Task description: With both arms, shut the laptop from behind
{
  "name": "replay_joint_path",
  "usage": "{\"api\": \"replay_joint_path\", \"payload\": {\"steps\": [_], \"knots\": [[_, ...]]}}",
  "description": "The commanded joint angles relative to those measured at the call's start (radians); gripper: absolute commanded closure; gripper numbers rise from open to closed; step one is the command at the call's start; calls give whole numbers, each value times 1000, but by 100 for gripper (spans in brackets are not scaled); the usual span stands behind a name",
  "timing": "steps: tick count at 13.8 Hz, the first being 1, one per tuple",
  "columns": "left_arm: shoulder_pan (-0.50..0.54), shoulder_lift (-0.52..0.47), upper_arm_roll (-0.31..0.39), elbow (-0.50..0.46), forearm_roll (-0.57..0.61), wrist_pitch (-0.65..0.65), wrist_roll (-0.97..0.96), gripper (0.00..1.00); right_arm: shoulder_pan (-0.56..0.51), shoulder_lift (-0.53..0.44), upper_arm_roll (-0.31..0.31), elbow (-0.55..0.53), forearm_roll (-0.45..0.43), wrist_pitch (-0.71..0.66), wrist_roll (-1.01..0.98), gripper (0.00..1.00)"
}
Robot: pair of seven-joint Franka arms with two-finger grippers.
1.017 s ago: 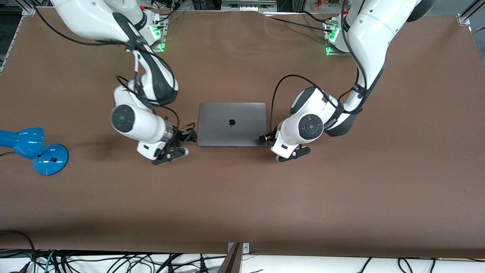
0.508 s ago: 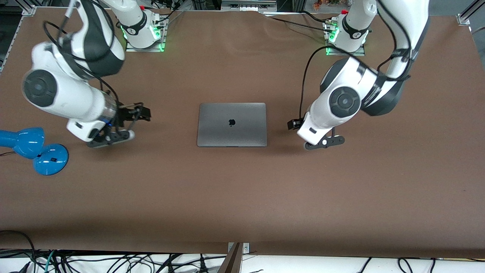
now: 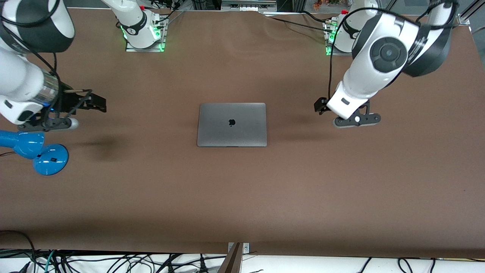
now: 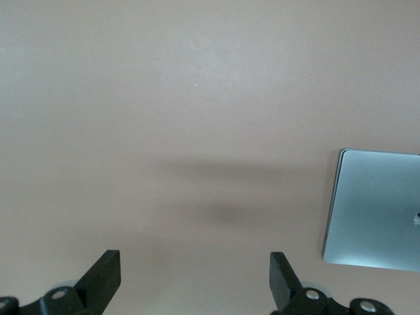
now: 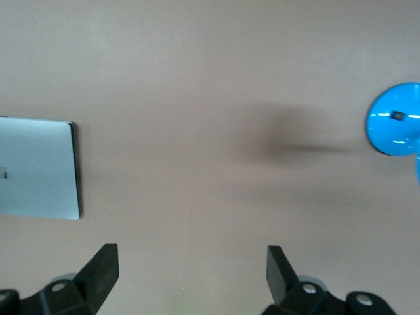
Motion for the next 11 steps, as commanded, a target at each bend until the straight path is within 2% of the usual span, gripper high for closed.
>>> {"api": "replay_joint_path", "payload": {"steps": [1, 5, 10, 11], "knots": [[39, -142, -6, -97, -34, -1, 70, 0, -4, -28, -37, 2, -12, -17, 12, 0], [79, -227, 0, -81, -54, -86, 185, 0, -4, -59, -97, 3, -5, -14, 1, 0], [195, -235, 2, -37, -89, -149, 381, 0, -4, -56, -97, 2, -1, -17, -2, 0], [189, -235, 30, -20, -96, -167, 423, 0, -4, -57, -96, 2, -1, -23, -1, 0]]}}
